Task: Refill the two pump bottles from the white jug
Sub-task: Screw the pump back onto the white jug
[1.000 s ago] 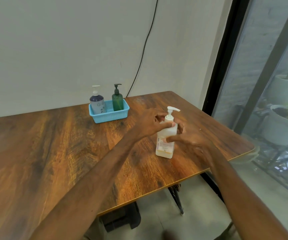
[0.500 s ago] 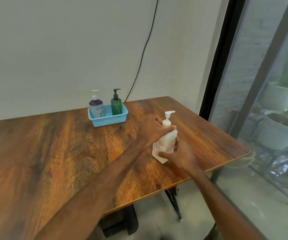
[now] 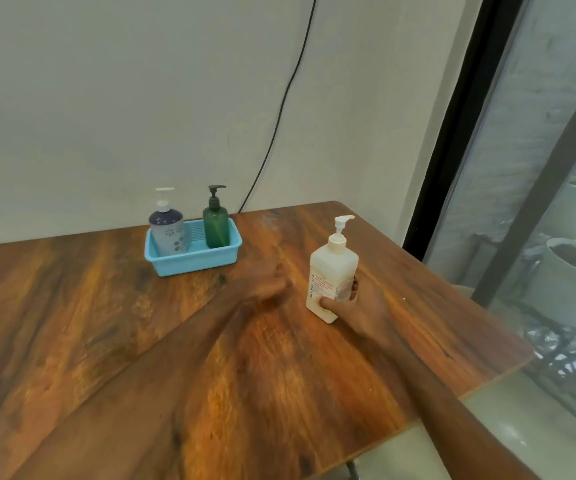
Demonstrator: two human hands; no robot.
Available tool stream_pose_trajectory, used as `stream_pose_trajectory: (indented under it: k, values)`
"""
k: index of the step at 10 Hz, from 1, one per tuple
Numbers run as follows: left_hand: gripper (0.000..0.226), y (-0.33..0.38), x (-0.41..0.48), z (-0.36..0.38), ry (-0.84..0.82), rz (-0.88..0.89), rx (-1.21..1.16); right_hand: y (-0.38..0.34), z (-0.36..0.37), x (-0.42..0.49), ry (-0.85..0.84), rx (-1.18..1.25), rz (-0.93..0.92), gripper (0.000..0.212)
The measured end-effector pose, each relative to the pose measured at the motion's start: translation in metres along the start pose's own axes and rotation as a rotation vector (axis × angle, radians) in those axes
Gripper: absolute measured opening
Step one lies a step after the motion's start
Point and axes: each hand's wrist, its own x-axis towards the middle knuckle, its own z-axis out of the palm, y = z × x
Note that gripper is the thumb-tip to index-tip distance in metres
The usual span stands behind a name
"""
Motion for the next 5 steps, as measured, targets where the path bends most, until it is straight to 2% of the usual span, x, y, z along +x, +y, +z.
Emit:
stream_pose_trajectory:
  k: [1,2,3,4,5]
  values:
    - [0.057,0.005,0.029,-0.007,-0.155,0.068,0.303,0.006,0.001,0.046,0.013,0.019,0.015,0.066]
    - [0.105,0.013,0.068,-0.022,-0.312,0.033,0.365,-0.001,-0.018,0.104,-0.061,-0.082,-0.109,0.076]
    - [0.132,0.01,0.121,-0.018,-0.334,0.085,0.424,-0.002,-0.028,0.17,-0.115,-0.262,-0.155,0.083]
    - [0.133,0.012,0.146,-0.014,-0.311,0.138,0.382,0.011,-0.005,0.234,0.064,-0.206,-0.02,0.069]
    - [0.135,0.02,0.165,-0.011,-0.342,0.098,0.393,0.024,0.01,0.292,0.228,-0.152,0.01,0.072]
